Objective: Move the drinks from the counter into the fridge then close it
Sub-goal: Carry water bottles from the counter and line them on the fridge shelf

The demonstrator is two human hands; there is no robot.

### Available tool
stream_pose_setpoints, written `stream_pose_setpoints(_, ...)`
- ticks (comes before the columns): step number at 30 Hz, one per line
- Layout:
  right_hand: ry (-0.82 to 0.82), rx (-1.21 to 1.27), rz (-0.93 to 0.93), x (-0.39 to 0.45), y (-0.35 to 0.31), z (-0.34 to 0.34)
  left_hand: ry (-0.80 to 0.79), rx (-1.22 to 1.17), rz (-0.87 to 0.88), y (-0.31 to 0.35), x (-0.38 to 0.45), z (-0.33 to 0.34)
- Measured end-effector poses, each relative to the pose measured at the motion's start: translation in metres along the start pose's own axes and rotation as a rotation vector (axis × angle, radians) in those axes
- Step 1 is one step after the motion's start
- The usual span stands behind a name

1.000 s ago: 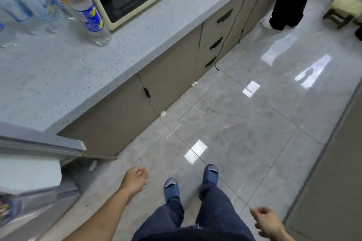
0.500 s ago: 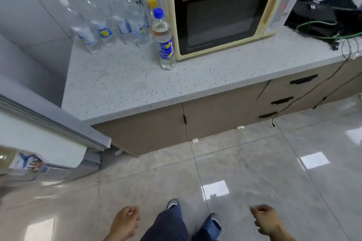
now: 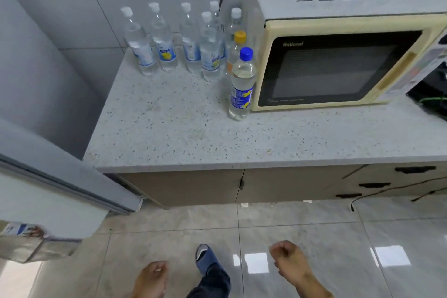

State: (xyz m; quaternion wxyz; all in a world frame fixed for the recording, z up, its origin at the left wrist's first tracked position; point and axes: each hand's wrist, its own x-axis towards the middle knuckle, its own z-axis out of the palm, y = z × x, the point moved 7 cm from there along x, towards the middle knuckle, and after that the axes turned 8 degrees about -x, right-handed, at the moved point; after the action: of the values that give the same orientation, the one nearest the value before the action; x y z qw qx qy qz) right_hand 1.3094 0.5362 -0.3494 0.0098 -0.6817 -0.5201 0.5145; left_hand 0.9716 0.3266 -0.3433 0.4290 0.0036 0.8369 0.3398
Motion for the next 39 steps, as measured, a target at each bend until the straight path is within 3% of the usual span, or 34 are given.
stream_pose_setpoints(8,0.039,-0.038,-0.364,0.012,-0.210,-0.012,-0.198,-0.133,0.260,0.159,0.032,0.044)
stream_pose_setpoints(14,0.037,0.040,-0.573,0.019,-0.321,-0.023,-0.242,-0.219,0.470,0.274,0.018,0.052)
stream_pose_setpoints(22,0.012,0.034,-0.862,0.030,-0.463,-0.018,0.078,-0.433,0.624,0.411,0.021,0.015)
stream_pose_setpoints(27,0.153,0.126,-0.957,0.033,-0.554,-0.023,0.320,-0.464,0.644,0.487,0.041,-0.020)
stream_pose_setpoints(32,0.366,0.120,-1.081,0.022,-0.633,-0.038,0.427,-0.354,0.677,0.549,0.067,-0.048)
stream_pose_setpoints(35,0.557,-0.021,-1.010,0.031,-0.668,-0.059,0.509,-0.233,0.732,0.586,0.081,-0.064)
stream_pose_setpoints(39,0.465,-0.351,-0.790,0.065,-0.685,-0.061,0.630,-0.021,0.762,0.629,0.094,-0.082)
